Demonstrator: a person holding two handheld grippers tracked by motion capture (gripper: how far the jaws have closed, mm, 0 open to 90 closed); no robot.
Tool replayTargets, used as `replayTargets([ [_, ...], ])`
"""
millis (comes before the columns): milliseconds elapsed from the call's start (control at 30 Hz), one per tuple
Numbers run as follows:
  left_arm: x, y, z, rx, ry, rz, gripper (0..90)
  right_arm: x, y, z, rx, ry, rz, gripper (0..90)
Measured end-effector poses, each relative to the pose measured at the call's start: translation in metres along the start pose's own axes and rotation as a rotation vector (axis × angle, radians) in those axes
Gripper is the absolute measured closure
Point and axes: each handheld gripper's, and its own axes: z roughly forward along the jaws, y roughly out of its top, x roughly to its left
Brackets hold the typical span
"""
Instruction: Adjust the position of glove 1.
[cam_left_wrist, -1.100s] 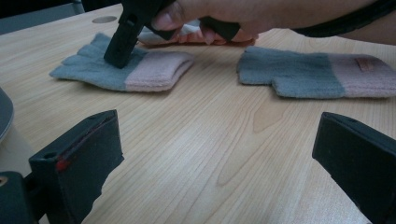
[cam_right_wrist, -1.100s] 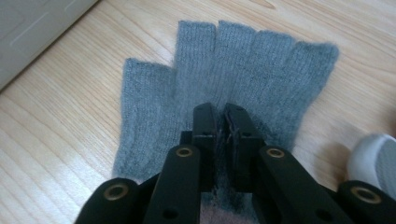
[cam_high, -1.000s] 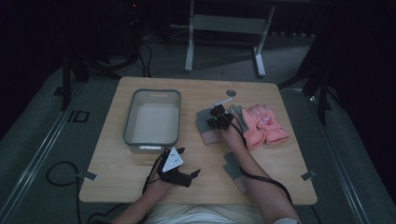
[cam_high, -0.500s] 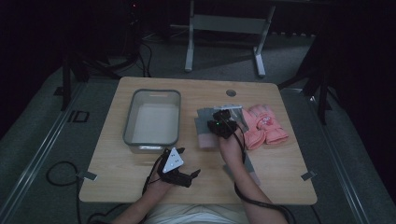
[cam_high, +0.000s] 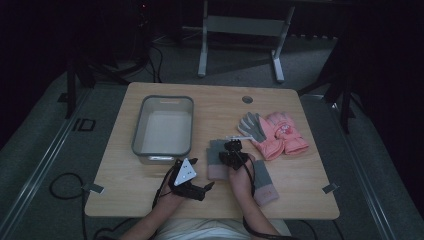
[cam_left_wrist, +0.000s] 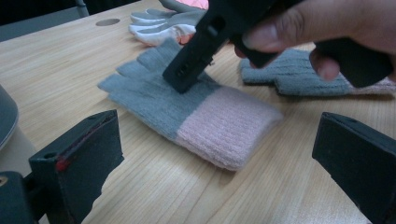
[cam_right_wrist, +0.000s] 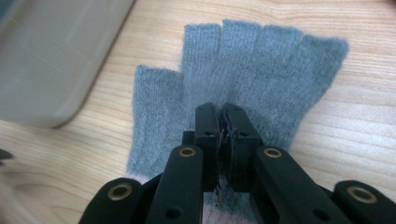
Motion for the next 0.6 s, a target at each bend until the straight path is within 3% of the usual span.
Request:
replayTargets([
  [200,0.000,0.000,0.000,-0.002,0.001,0.001,1.1,0.000,-0.009,0.007,0.001,-0.014,0.022,82.6],
  [433,0.000,0.000,0.000,-0.001,0.000,-0.001,1.1,0.003,-0.011,0.008,-0.029,-0.027,0.007,71.0],
  [600,0.001,0.000,0.000,-0.004,-0.004,-0.008,1.1,-0.002,0.006,-0.010,-0.074,0.006,-0.071,65.8],
])
